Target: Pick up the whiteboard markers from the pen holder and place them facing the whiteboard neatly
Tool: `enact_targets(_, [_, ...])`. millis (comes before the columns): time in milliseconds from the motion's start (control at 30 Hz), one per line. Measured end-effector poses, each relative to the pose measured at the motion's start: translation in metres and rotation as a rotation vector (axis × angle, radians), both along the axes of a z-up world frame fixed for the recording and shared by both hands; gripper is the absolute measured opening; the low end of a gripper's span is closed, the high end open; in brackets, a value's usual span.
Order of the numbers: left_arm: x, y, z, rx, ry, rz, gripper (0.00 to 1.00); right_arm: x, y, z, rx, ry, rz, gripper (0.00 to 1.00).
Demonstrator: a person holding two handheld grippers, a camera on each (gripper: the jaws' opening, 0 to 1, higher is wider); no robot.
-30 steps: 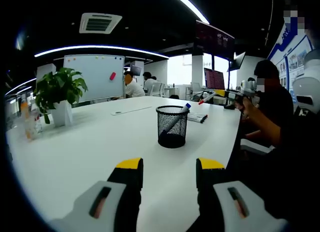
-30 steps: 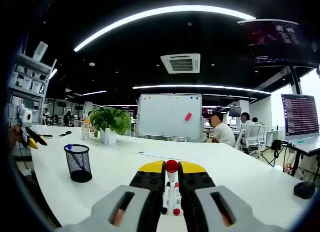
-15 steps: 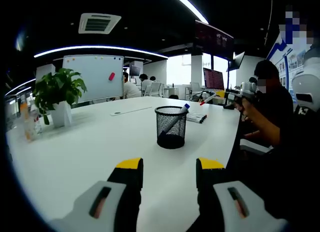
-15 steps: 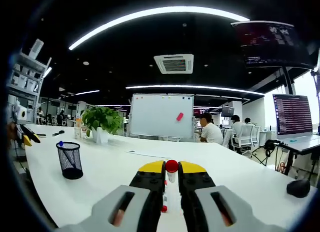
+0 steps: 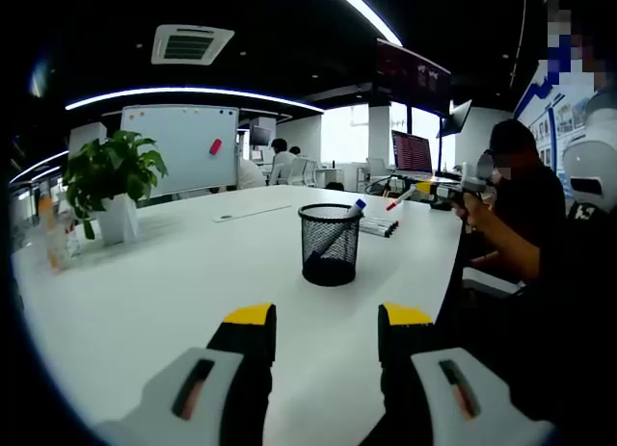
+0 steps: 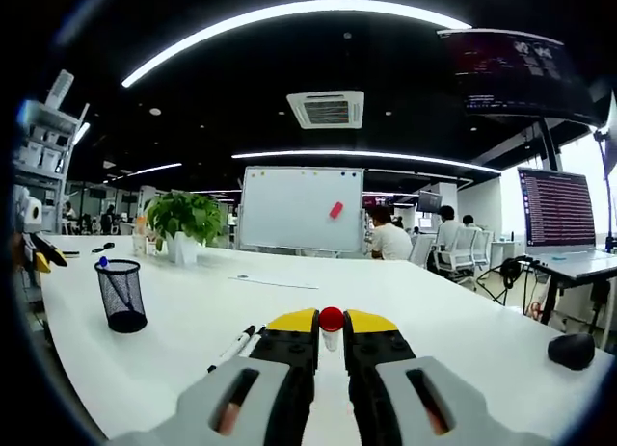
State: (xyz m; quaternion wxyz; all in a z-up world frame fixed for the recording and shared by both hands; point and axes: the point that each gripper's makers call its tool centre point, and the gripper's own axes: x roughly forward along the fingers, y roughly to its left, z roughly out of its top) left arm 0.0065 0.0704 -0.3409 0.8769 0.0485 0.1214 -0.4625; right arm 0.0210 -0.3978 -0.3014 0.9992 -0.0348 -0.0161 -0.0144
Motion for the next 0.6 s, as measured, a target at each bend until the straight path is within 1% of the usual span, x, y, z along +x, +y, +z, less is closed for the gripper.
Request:
enact_targets(200, [0.0,0.001,0.0,-0.001,0.0,0.003,0.44,0.002,-0.001,-0.009,0.012,0.026,-0.004,0.13])
enact_targets(333, [0.0,0.001,-0.001,0.0,0.001,0.003,0.44,0.006,0.001,-0.014,0.001,0.05,0.001,0.13])
enact_targets(433, [0.0,0.0,-0.002,-0.002,0.005,0.001,0.44,0.009,0.0,-0.015,-0.009,0.055,0.001,0.13])
enact_targets(600, [0.0,0.0,-0.004,0.0,0.008,-0.001,0.44,0.021,0.003,-0.016,-0.009,0.077,0.021,0.13])
